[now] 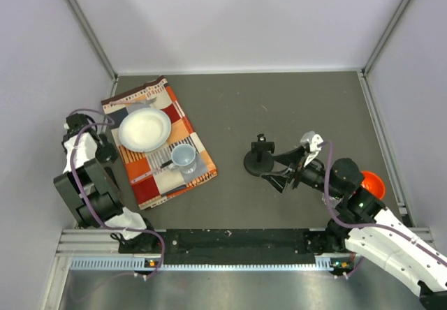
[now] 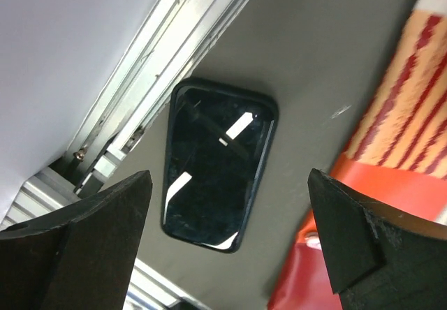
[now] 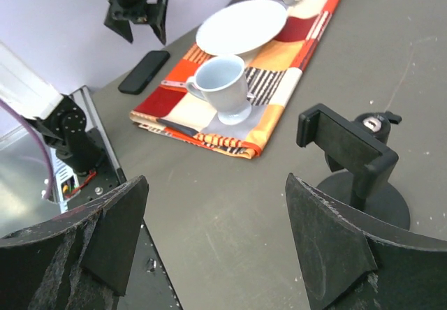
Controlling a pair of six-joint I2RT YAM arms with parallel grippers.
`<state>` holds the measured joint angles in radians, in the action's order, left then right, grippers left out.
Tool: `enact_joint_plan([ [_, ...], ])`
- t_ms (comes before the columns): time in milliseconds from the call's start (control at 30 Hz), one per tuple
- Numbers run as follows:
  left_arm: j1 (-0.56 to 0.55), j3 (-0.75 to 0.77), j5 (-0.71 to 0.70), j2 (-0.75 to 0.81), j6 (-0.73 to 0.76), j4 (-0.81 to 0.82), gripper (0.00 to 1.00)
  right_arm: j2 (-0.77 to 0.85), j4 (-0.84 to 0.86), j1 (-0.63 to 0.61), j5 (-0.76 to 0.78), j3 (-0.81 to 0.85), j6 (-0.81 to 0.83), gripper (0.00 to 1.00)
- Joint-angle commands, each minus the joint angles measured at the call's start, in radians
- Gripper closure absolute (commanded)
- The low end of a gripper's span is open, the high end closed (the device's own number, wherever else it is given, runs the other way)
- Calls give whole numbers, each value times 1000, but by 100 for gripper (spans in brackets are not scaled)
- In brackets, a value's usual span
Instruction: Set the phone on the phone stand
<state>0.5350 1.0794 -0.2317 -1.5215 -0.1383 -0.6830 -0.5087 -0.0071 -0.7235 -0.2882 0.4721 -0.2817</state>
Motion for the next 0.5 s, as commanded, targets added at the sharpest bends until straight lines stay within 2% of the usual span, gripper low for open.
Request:
enact_joint_plan([
  [0, 43, -27, 91, -17, 192, -10, 1, 36, 64, 2, -55, 11, 7, 20],
  [100, 100, -38, 190, -29, 186, 5, 1, 42, 65, 1, -69, -1, 6, 20],
  [467, 134, -16, 221, -134, 223, -39, 1, 47, 61, 2, -62, -16, 12, 20],
])
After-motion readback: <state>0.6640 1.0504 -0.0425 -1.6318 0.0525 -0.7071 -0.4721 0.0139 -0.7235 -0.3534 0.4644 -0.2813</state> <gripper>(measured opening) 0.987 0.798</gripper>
